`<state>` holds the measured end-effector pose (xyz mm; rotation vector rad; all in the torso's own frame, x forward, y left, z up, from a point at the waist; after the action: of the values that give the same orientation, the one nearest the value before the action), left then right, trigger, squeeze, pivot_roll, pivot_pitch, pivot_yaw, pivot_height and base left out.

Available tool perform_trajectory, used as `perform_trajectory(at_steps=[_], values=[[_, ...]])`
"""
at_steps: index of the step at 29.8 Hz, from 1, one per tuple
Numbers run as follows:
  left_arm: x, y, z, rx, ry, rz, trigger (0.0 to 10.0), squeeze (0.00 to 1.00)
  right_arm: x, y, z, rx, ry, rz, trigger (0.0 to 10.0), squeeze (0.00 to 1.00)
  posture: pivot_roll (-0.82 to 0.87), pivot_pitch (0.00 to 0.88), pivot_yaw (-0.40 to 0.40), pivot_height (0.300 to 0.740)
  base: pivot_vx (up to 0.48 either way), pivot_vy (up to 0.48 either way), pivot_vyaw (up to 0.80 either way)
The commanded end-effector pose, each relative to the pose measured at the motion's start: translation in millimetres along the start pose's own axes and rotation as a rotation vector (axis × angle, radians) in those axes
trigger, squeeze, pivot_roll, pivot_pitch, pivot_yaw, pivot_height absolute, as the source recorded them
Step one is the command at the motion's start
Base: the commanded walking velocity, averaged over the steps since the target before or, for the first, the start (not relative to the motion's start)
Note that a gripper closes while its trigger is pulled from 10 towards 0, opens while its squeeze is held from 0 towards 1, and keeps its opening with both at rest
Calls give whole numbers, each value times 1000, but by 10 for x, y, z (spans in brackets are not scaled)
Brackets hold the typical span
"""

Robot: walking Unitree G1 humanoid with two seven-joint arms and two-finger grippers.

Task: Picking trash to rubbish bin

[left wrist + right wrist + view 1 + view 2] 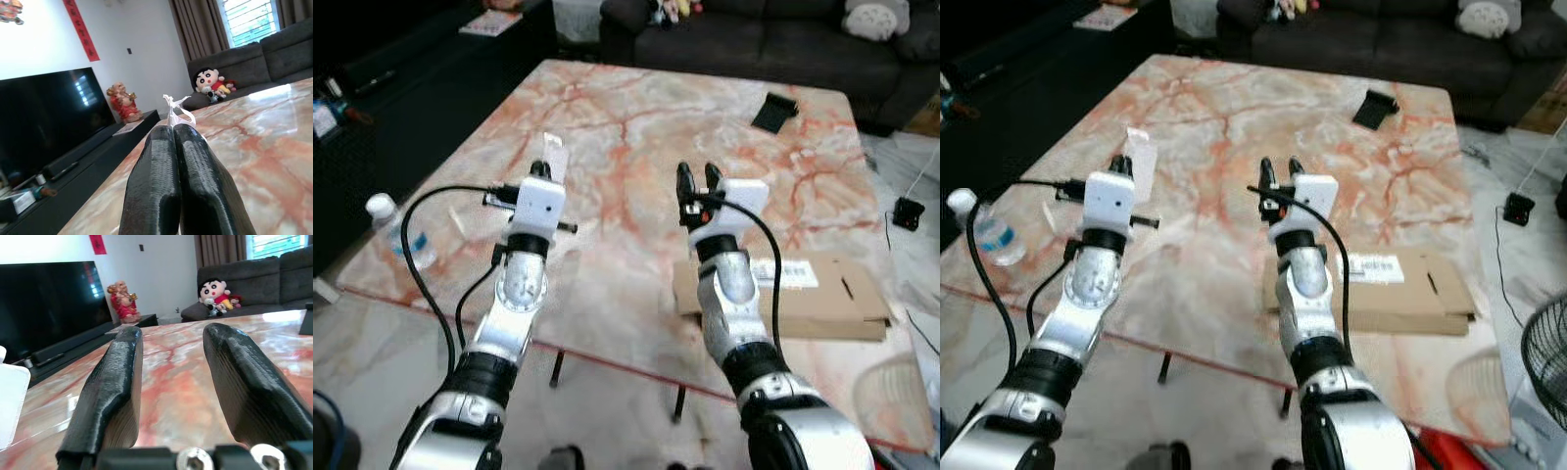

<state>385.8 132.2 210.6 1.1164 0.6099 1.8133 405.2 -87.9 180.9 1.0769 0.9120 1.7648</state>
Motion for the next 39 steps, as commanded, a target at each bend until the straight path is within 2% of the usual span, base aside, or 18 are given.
perform_trajectory(at_steps=[1, 5, 29, 33, 36, 39], values=[[1, 21, 1, -14, 4, 7, 10000, 0, -6, 2, -8, -6, -7, 8, 10000, 0, 104, 60, 15, 740, -277, 0, 0], [-1, -13, -9, 6, 10, -13, 10000, 0, -12, 5, -8, -6, -6, 7, 10000, 0, 102, 63, 11, 740, -279, 0, 0], [-18, -30, -29, 11, 1, -7, 10000, 0, -54, 3, -18, 0, -15, 5, 10000, 0, 101, 80, 5, 740, -276, 0, 0], [-10, -348, -173, 130, -21, -1, 10000, 0, -161, -202, -116, 98, -49, 14, 10000, 0, 100, 96, 2, 740, 0, 0, 0], [2, -449, -223, 169, -23, -4, 10000, 0, -190, -255, -147, 122, -59, 18, 10000, 0, 99, 104, 0, 740, 0, 0, 0], [20, -708, -378, 272, -34, -16, 10000, 0, -264, -471, -272, 231, -78, 40, 10000, 0, 96, 107, -1, 740, 0, 0, 0]])
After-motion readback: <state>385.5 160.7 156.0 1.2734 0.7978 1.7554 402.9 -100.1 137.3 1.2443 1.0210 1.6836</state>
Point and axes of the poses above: a point about 5 cm out from each wrist's last joint towards the gripper, its own z axis pointing out of the wrist towards the gripper, its own y axis along the axis of the wrist's last joint, x = y × z, the point moved 4 cm from there along z, pointing out of the wrist towards the gripper, and after that the axes turned 9 degrees about z, right-handed, at the moved point
